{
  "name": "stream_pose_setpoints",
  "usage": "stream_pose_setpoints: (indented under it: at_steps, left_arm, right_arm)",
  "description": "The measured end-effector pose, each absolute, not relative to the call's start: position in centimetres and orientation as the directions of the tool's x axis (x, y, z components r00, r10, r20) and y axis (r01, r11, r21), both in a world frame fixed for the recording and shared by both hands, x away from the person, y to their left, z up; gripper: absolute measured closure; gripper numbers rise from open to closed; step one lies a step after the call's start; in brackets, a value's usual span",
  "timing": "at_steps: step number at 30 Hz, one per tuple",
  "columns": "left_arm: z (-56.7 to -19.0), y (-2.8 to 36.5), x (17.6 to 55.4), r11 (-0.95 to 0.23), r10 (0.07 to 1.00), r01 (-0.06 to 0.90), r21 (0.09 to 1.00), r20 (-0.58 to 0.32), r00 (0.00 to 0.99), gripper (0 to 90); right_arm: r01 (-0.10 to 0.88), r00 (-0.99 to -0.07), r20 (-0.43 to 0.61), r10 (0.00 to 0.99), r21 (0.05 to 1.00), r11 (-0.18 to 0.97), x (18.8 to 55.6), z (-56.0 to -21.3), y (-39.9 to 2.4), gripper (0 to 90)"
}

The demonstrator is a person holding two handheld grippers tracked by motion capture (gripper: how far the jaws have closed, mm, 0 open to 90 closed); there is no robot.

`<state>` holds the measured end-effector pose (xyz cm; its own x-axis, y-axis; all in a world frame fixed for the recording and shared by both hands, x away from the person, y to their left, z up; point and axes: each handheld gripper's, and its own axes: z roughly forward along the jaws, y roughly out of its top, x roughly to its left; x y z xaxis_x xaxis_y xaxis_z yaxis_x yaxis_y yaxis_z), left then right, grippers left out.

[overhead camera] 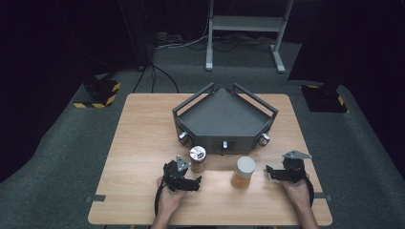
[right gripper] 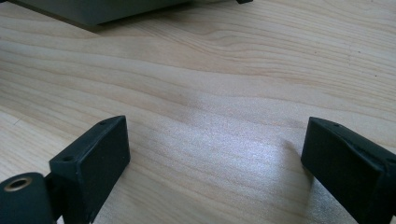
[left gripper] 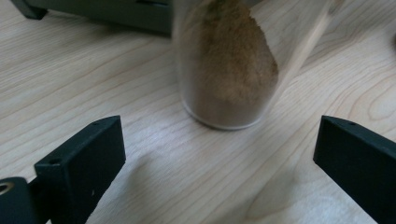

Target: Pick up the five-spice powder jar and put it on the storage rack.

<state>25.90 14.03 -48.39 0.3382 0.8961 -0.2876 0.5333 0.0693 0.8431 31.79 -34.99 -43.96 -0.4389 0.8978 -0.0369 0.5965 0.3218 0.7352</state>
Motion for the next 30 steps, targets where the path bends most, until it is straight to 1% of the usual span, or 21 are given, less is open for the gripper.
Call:
stream_pose_setpoints:
  at_steps: [3, 4, 9, 20, 21, 22, 23, 30]
  left_arm:
    - [-48.4, 13.5, 26.2, 0.070, 0.895, 0.528, 0.847, -0.287, 0.341, 4.0]
    - [-44.7, 15.8, 28.3, -0.338, 0.843, 0.557, 0.758, -0.019, 0.538, 4.0]
    - [-44.7, 15.1, 28.7, -0.335, 0.847, 0.553, 0.763, -0.013, 0.531, 6.0]
    - [-44.6, 13.8, 29.3, -0.308, 0.869, 0.561, 0.769, -0.013, 0.494, 12.0]
    - [-48.2, 11.3, 27.6, 0.073, 0.914, 0.510, 0.857, -0.262, 0.309, 13.5]
    - [-48.2, 11.3, 27.6, 0.073, 0.914, 0.510, 0.857, -0.262, 0.309, 14.7]
    - [-48.6, 10.8, 27.6, 0.113, 0.913, 0.499, 0.859, -0.288, 0.289, 14.7]
    - [-48.5, 10.7, 27.7, 0.098, 0.916, 0.500, 0.861, -0.274, 0.292, 19.9]
  right_arm:
    - [0.597, -0.437, -0.036, 0.899, 0.736, 0.320, 31.8, -44.0, -35.0, 8.1]
    - [0.597, -0.437, -0.037, 0.899, 0.736, 0.320, 31.8, -44.0, -35.0, 8.1]
    - [0.597, -0.437, -0.037, 0.899, 0.736, 0.320, 31.8, -44.0, -35.0, 8.1]
    - [0.597, -0.436, -0.037, 0.899, 0.736, 0.320, 31.8, -44.0, -34.9, 8.2]
    - [0.597, -0.436, -0.037, 0.899, 0.736, 0.319, 31.8, -44.0, -34.9, 8.2]
    - [0.597, -0.436, -0.037, 0.899, 0.736, 0.319, 31.8, -44.0, -34.9, 8.2]
    - [0.597, -0.436, -0.037, 0.899, 0.736, 0.319, 31.8, -44.0, -34.9, 8.2]
    - [0.597, -0.435, -0.037, 0.900, 0.736, 0.319, 31.8, -44.0, -34.9, 8.2]
